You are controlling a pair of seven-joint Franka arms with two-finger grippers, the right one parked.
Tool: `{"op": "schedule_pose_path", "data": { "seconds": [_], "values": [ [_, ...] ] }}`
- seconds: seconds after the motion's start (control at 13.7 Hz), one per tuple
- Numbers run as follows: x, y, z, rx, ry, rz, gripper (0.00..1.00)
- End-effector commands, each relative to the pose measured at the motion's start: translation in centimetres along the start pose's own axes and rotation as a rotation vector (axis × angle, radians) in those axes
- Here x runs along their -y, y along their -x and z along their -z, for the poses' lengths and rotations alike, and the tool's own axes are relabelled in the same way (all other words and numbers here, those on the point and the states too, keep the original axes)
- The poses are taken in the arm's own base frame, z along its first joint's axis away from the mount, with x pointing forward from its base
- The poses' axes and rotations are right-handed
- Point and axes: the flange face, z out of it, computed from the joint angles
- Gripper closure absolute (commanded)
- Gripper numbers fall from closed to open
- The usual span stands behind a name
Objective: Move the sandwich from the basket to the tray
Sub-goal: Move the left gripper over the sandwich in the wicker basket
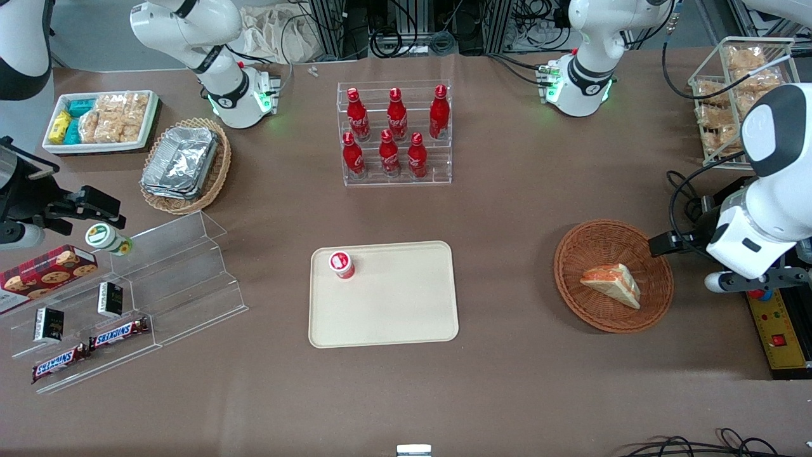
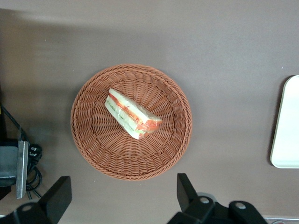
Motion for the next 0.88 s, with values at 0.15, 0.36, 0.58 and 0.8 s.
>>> {"op": "schedule_pose_path", "data": {
  "seconds": [0.15, 0.36, 0.58, 0.8],
  "values": [
    [0.0, -0.2, 0.3, 0.010, -0.010, 0.043, 0.00],
    [0.8, -0.7, -0.5, 0.019, -0.005, 0.137, 0.00],
    [0.9, -1.6, -2.5, 0.016, 0.007, 0.375, 0.00],
    [0.9, -1.7, -4.6, -0.001, 0.005, 0.547, 0.00]
  ]
}}
